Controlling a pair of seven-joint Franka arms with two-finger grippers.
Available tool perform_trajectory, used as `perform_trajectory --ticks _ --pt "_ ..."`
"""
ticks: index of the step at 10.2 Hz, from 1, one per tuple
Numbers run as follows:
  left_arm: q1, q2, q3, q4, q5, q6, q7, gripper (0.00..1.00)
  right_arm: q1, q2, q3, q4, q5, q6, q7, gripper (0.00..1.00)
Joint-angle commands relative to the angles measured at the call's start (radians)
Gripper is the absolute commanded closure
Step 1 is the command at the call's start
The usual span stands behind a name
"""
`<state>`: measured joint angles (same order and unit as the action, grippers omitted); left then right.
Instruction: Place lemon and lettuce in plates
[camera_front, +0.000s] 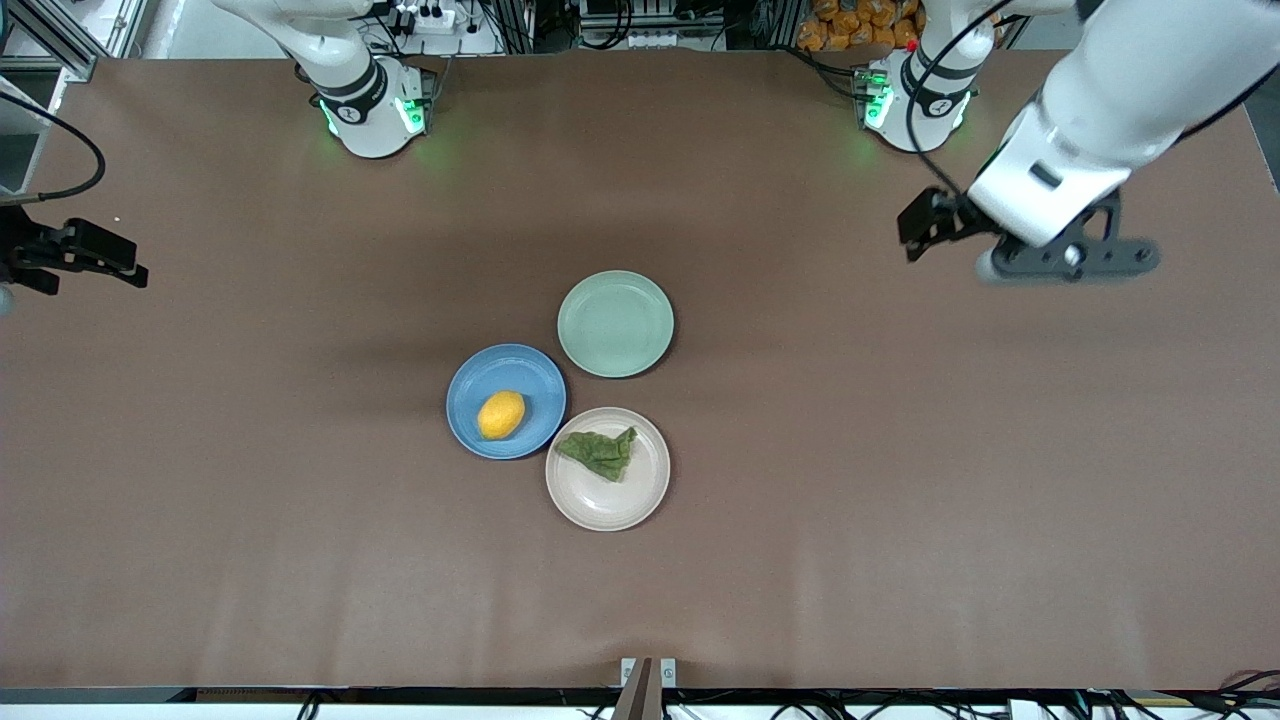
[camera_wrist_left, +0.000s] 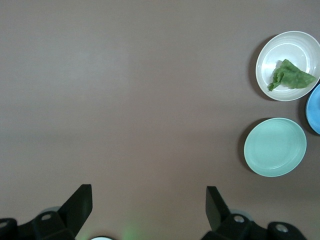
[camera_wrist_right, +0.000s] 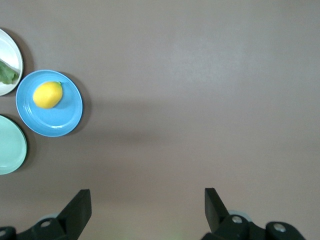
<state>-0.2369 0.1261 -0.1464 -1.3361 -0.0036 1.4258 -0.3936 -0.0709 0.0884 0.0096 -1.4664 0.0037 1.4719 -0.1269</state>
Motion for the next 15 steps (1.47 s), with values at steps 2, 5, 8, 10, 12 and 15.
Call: perform_trajectory --ticks 2,5,8,10,12,15 --pt "0.083 -0.138 -0.015 -0.142 0.016 0.004 0.028 0.0 -0.001 -0.016 0.007 -0.02 -0.031 -0.004 0.018 0.0" --pt "0.091 -0.154 -0.007 -0.152 0.025 0.004 0.053 0.0 -0.001 -0.016 0.009 -0.022 -0.03 -0.007 0.018 0.0" --pt "0.18 -0.123 -0.056 -0.15 0.037 0.015 0.085 0.0 -0.001 -0.016 0.009 -0.023 -0.025 -0.009 0.02 0.0" --pt "0.229 -0.125 -0.067 -0.144 0.045 0.028 0.125 0.0 0.0 -0.013 0.01 -0.02 -0.018 0.002 0.02 0.0" --pt "0.254 -0.125 -0.068 -0.143 0.045 0.041 0.125 0.0 0.005 -0.013 0.01 -0.017 -0.018 0.001 0.02 0.0" --pt "0.289 -0.128 -0.062 -0.143 0.043 0.041 0.127 0.0 0.014 -0.01 0.012 -0.015 -0.014 0.016 0.021 0.0"
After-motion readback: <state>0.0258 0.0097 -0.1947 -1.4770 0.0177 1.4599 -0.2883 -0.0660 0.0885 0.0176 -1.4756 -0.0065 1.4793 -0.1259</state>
